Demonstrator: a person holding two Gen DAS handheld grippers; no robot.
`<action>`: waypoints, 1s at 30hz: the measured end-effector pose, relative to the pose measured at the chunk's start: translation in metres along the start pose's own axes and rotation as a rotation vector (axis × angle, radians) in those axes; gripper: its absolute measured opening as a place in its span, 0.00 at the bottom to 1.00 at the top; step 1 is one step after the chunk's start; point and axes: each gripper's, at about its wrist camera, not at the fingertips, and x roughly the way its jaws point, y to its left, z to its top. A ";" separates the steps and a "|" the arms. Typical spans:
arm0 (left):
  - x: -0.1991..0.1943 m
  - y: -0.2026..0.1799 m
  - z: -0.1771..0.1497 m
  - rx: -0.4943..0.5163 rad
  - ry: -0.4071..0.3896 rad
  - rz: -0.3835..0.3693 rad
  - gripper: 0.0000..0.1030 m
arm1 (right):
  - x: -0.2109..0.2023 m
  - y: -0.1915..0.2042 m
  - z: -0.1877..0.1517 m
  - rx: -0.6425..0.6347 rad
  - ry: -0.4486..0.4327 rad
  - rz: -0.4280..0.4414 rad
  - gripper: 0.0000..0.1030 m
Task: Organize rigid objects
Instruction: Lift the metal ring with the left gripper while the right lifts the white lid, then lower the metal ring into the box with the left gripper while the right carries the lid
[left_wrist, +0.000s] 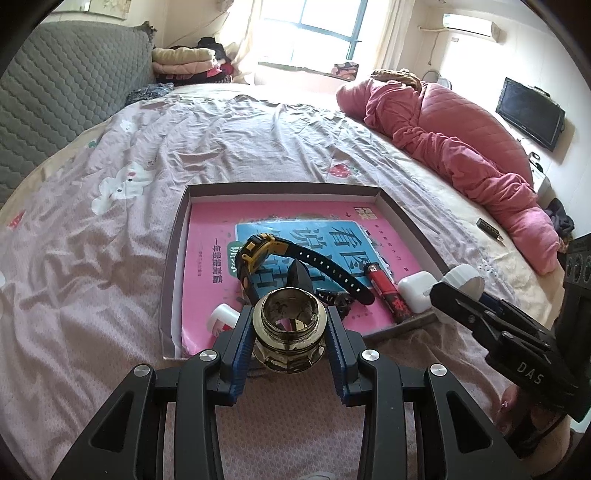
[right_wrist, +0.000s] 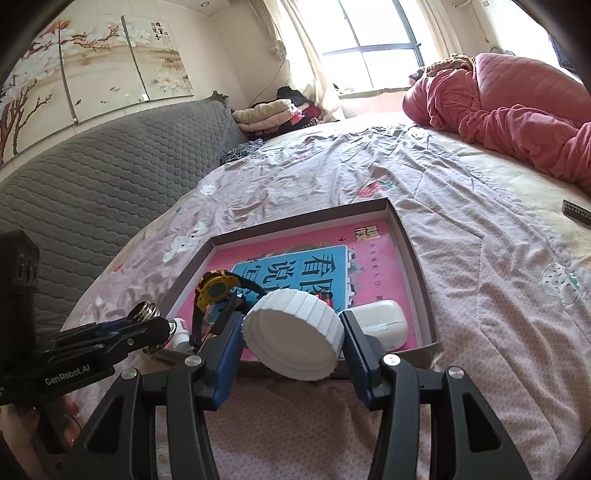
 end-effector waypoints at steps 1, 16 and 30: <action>0.002 0.000 0.001 0.000 0.000 0.003 0.36 | -0.001 -0.001 0.001 0.003 -0.003 -0.002 0.50; 0.035 -0.005 0.015 0.026 0.023 0.019 0.37 | 0.004 0.000 0.012 -0.003 -0.010 0.000 0.50; 0.052 -0.001 0.019 0.041 0.051 0.042 0.36 | 0.015 0.002 0.017 -0.008 -0.005 0.014 0.50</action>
